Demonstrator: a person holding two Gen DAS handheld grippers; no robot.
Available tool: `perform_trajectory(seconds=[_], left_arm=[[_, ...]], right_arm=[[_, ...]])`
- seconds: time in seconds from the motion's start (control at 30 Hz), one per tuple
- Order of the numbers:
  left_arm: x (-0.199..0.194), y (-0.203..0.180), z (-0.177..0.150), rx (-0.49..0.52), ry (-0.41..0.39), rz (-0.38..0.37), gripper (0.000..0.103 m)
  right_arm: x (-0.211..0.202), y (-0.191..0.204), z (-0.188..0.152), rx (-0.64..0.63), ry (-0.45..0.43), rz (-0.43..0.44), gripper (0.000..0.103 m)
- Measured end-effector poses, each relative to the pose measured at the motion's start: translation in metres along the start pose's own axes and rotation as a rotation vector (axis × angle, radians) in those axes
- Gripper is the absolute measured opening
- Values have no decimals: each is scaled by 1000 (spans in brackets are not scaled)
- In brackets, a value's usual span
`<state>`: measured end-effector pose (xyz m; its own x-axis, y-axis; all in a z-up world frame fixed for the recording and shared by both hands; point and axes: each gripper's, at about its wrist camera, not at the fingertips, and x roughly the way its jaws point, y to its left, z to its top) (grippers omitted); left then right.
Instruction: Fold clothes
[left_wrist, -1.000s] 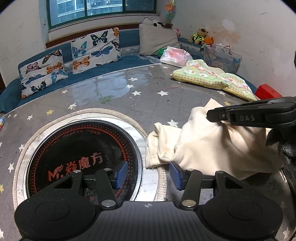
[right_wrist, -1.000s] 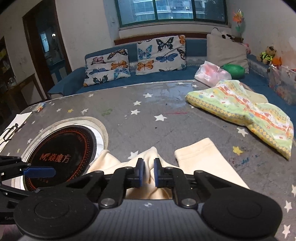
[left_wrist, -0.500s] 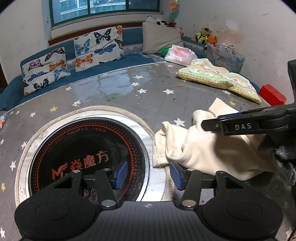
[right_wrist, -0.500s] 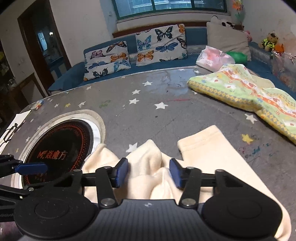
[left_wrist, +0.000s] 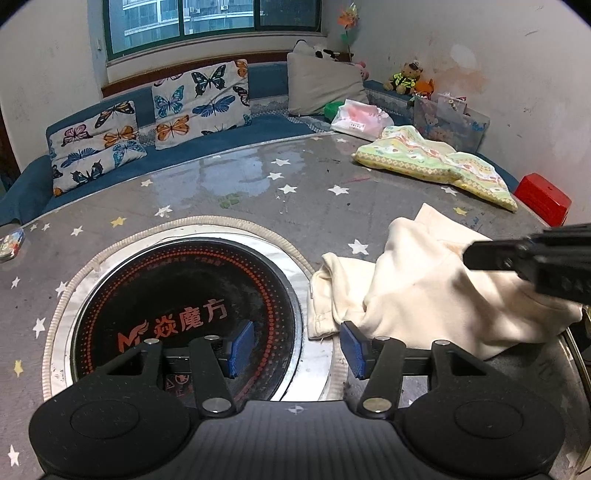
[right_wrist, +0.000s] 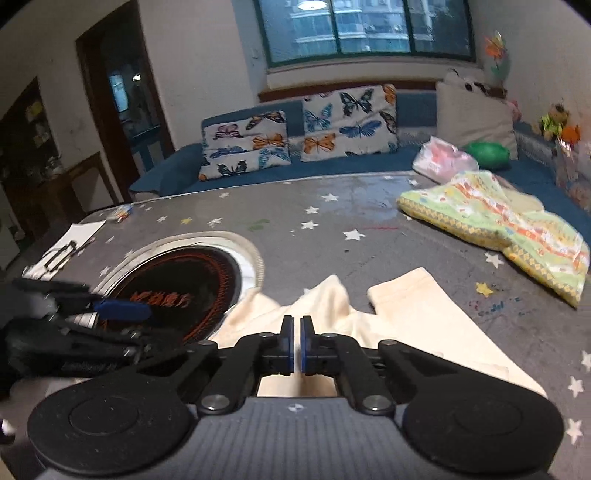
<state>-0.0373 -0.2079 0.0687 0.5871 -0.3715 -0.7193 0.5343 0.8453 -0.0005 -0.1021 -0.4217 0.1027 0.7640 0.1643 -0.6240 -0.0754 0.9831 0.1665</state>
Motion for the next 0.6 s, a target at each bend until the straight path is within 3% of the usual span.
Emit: perform_trajectory(seconds=[0.13,0.23,0.27,0.47,0.57,0.6], left_arm=[[-7,-2,0,5,-14,-7,55],[-9,-3,0,11,-21,-8,56],[-9,-3,0,13,-22,-7,57],[-4,-2,1,15,-14,-15,57],[0,-2,1,17,-4,-13,58],[1,-1,0,16,-1,-9,59]], right_arm=[[-9,8,-1,-36,-5,-16,3],[-4,6,4,-29,-13,-47,22],[-1,4,7,-31,-14,-59,40],[41,-10,15,-6,31,-89,59],[59,-14,14,22,51,-103,59],[65,-17,12,38,62,-102,53]])
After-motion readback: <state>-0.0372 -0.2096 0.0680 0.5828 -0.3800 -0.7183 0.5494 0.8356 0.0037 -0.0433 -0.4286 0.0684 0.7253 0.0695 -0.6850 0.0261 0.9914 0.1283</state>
